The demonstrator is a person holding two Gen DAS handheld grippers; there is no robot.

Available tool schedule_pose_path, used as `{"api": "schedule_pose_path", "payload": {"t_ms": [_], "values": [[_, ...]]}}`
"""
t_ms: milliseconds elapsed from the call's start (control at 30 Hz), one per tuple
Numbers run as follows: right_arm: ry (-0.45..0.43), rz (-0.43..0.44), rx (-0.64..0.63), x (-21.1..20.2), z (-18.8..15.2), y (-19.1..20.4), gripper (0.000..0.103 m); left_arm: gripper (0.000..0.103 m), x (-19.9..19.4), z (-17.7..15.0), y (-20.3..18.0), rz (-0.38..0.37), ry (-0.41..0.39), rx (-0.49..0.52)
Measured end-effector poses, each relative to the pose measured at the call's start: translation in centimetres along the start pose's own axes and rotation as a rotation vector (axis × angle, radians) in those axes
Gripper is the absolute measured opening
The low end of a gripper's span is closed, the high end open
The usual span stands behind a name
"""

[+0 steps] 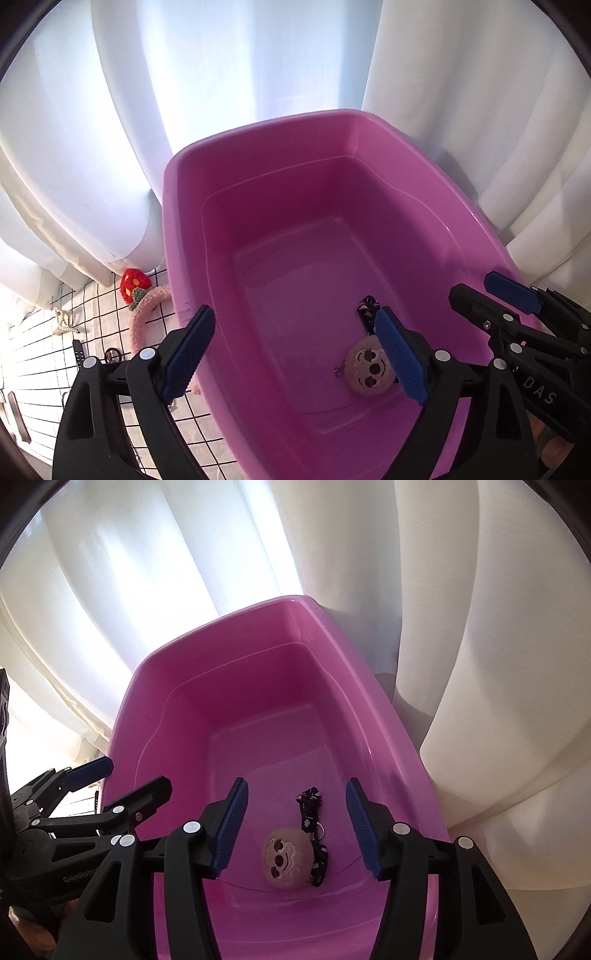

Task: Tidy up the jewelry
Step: 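Carry both held items over the pink tub and open both tools, then move both tools back over the table toward the silver bangle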

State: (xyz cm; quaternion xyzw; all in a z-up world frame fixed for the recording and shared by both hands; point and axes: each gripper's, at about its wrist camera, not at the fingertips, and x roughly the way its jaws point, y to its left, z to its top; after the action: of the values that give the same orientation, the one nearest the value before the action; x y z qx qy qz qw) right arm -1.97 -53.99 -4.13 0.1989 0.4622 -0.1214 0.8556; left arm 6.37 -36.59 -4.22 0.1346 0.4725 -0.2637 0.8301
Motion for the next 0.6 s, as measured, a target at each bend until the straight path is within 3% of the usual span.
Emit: {"api": "schedule_pose_path", "payload": {"t_ms": [267, 600], "values": [[-0.040, 0.031, -0.017, -1.4, 0.0, 2.6, 0.068, 0.096, -3.4, -0.4, 2.7, 0.011, -0.076, -0.041], [-0.041, 0.096, -0.042, -2.2, -1.1, 8.5, 0.069, 0.097, -6.5, -3.8, 9.6, 0.035, -0.095, -0.119]]}}
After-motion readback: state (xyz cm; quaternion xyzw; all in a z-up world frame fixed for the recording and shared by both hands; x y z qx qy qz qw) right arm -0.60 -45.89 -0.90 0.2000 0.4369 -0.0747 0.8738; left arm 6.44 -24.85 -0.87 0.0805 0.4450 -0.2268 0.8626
